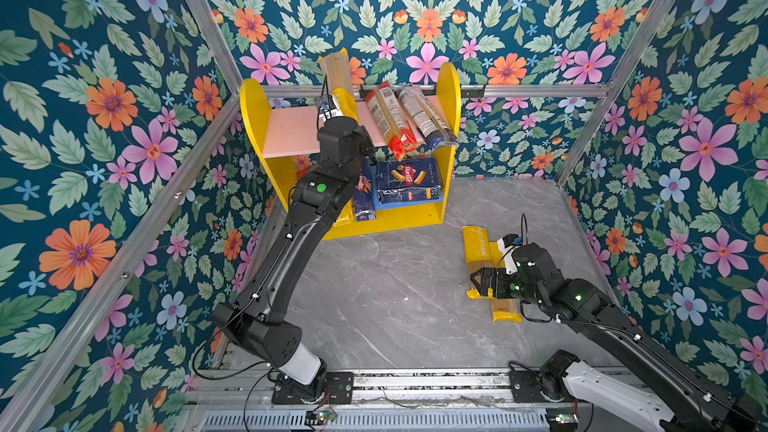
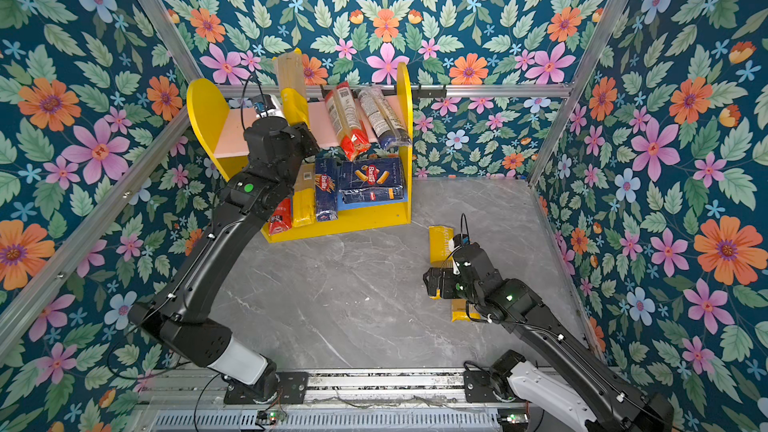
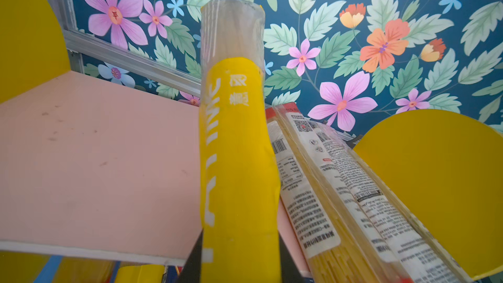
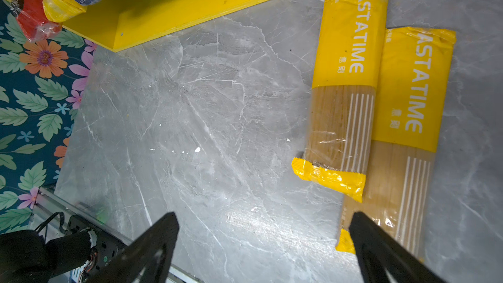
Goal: Place and organize the pasta boxes and bags onto the shelf
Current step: 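Raise the yellow bag with the left gripper onto the pink top shelf, then lay the yellow bag beside the red-banded bag and open the left gripper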
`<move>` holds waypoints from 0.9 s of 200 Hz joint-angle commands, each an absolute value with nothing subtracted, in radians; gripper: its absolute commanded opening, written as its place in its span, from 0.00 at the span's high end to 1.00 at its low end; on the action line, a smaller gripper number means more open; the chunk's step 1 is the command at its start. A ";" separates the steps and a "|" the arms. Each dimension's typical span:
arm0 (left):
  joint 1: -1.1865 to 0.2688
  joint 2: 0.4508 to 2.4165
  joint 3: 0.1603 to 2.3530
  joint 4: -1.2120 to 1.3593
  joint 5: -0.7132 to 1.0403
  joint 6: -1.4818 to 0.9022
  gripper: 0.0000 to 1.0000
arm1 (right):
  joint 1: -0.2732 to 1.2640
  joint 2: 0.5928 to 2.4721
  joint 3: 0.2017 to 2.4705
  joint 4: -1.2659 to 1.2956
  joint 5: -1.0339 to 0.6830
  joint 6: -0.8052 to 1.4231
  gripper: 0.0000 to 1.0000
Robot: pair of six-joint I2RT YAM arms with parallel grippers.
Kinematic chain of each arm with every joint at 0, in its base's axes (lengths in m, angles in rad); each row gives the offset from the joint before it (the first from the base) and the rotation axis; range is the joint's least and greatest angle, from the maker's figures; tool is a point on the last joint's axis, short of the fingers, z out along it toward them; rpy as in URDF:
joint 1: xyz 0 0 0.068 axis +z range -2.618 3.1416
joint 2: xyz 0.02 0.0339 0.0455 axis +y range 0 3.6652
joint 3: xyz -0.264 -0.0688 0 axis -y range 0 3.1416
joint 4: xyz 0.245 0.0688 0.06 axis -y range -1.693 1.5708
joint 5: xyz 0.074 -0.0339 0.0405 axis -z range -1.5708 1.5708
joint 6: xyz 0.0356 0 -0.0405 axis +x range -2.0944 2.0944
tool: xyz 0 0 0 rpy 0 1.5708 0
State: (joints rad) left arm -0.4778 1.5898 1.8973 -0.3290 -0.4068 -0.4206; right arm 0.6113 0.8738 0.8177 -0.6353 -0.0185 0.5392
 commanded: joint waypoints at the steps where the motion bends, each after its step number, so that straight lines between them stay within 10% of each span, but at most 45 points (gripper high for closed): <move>1: -0.475 1.604 1.909 -0.191 -0.420 -0.489 1.00 | 0.604 0.872 0.816 -0.626 -0.007 0.520 0.01; 81: -0.476 1.592 1.824 -0.133 -0.427 -0.559 1.00 | 0.561 0.887 0.808 -0.605 -0.044 0.512 0.01; 138: -0.485 1.550 1.779 -0.097 -0.400 -0.532 0.37 | 0.558 0.882 0.807 -0.618 -0.029 0.512 0.01; 180: -0.502 1.494 1.719 -0.027 -0.341 -0.510 0.21 | 0.556 0.875 0.818 -0.636 -0.015 0.512 0.01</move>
State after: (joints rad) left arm -0.4927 1.5169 1.7336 -0.1028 -0.3813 -0.5381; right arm 0.5571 0.8829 0.8055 -0.6327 -0.0330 0.5175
